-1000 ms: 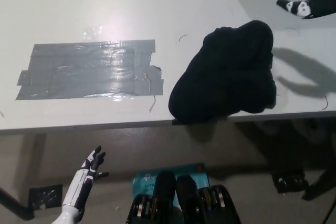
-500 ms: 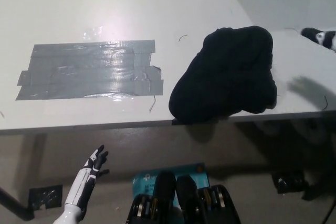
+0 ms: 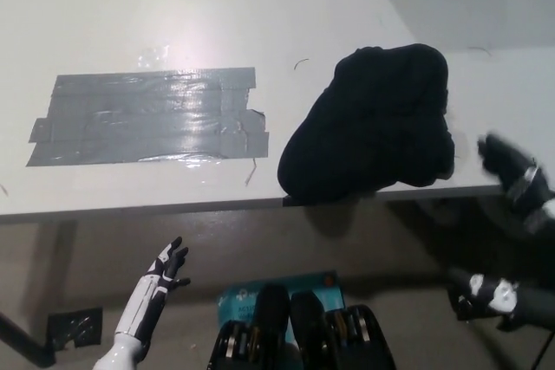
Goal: A person hands a black t-shirt to the robot and rhe robot picks it up with its right hand and places it on the black spot on the desk infron tof it
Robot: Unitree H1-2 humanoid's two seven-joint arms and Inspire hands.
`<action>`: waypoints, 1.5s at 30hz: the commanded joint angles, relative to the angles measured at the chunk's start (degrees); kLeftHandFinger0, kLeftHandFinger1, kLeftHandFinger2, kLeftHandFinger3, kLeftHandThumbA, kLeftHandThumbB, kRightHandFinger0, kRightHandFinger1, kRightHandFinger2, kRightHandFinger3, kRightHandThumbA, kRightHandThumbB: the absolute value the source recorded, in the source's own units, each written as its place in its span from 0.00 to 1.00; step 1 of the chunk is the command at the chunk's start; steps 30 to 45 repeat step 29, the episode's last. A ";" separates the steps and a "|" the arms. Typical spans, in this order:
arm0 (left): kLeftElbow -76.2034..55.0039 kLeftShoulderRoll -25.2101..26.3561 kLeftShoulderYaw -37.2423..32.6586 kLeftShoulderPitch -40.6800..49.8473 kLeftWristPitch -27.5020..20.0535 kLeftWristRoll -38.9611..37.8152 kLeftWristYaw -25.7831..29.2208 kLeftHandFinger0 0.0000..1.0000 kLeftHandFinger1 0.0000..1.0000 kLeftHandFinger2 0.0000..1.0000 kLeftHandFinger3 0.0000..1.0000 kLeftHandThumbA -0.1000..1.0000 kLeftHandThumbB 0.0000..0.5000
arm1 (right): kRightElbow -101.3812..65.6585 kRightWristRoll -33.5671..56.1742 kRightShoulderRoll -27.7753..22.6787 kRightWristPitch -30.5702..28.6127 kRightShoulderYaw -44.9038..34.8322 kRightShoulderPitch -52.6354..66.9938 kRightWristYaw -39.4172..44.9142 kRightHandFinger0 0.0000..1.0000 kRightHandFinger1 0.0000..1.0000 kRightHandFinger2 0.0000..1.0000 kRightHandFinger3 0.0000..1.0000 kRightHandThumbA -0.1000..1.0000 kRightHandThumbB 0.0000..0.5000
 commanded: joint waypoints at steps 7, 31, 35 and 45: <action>-2.10 0.86 -0.77 0.79 -2.26 0.44 -0.47 0.89 1.00 1.00 1.00 1.00 1.00 | 30.46 -9.15 4.37 -19.87 3.68 1.49 -10.68 1.00 1.00 1.00 1.00 0.73 0.46; -0.85 1.52 -0.99 -0.34 -4.78 0.72 -0.47 1.00 1.00 1.00 1.00 1.00 1.00 | 40.36 -12.78 0.60 -25.93 9.52 1.29 -14.36 1.00 1.00 1.00 1.00 0.67 0.47; -0.85 1.52 -0.99 -0.34 -4.78 0.72 -0.47 1.00 1.00 1.00 1.00 1.00 1.00 | 40.36 -12.78 0.60 -25.93 9.52 1.29 -14.36 1.00 1.00 1.00 1.00 0.67 0.47; -0.85 1.52 -0.99 -0.34 -4.78 0.72 -0.47 1.00 1.00 1.00 1.00 1.00 1.00 | 40.36 -12.78 0.60 -25.93 9.52 1.29 -14.36 1.00 1.00 1.00 1.00 0.67 0.47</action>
